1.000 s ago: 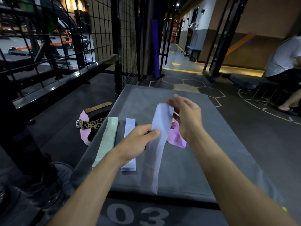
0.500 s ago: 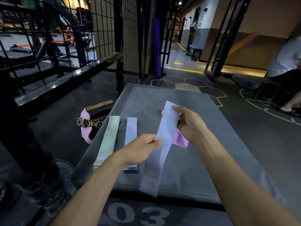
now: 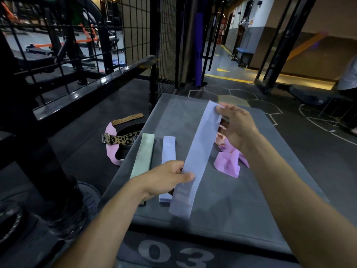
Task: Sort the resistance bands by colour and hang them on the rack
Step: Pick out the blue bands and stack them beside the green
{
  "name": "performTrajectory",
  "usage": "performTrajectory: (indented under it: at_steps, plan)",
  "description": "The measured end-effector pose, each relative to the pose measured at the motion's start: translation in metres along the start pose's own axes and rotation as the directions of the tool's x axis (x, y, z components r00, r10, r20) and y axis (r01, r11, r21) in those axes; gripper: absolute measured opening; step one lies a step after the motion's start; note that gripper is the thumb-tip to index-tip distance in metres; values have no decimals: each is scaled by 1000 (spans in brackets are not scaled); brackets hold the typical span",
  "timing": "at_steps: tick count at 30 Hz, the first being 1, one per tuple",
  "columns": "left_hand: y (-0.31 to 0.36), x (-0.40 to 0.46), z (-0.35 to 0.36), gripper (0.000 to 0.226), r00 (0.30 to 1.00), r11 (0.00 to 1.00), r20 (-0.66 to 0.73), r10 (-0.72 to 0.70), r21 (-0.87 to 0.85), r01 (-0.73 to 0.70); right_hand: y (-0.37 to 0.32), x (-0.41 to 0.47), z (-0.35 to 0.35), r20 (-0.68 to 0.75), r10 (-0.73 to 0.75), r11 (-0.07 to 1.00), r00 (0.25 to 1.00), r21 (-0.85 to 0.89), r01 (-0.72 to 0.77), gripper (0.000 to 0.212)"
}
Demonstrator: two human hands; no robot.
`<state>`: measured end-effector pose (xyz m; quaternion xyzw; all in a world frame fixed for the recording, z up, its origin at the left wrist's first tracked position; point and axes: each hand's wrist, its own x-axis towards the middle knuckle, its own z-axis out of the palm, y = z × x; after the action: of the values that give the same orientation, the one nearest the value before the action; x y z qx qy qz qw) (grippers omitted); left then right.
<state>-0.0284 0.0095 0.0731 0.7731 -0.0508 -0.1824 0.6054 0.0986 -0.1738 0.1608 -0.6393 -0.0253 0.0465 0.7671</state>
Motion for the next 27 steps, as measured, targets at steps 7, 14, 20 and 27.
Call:
performTrajectory:
  at_steps: [7,14,20,27]
  plan:
    - [-14,-4,-24,15,997,995,16,-69,-74,70,-4,66,41,-56,-134,987,989,-98,128,17]
    - [-32,4,-42,14,941,967,-224,-254,-67,245,66,128,69,7,-112,929,994,-355,108,18]
    - [-28,12,-40,18,907,917,-255,-335,130,376,125,156,70,60,9,838,998,-545,25,21]
    - [-23,15,-34,21,879,845,-306,-366,287,452,158,162,68,238,223,785,945,-619,-29,13]
